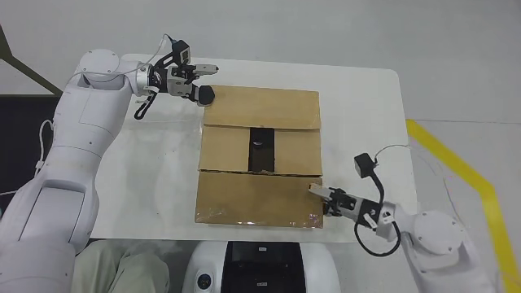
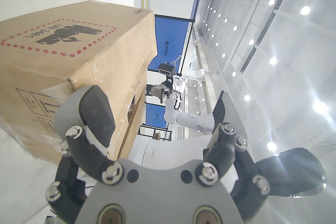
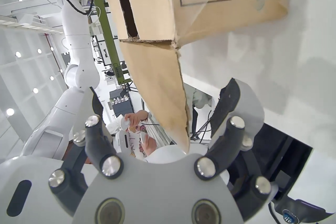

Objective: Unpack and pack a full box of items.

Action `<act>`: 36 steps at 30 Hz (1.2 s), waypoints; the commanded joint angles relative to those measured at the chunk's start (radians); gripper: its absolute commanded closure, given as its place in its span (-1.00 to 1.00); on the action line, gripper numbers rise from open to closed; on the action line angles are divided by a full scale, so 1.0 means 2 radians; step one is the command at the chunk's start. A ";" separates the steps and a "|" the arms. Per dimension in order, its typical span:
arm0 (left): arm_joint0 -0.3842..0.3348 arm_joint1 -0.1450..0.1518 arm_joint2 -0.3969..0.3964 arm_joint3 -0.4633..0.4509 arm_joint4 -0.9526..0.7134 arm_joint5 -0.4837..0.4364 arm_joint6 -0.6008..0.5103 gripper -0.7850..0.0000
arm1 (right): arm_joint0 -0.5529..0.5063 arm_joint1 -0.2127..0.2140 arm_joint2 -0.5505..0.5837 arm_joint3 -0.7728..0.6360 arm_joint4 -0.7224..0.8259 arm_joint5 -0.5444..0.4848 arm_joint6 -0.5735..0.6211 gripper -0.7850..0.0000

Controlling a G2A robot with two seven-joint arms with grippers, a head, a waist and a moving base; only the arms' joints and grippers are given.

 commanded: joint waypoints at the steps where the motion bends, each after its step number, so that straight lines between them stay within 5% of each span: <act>1: 0.000 0.000 0.000 0.000 0.000 0.000 0.000 -1.00 | 0.001 0.000 -0.006 0.002 0.015 0.006 0.009 -1.00; 36: 0.000 0.000 0.000 0.000 0.000 0.000 0.000 -1.00 | 0.056 0.015 0.002 -0.044 0.115 0.005 -0.017 -1.00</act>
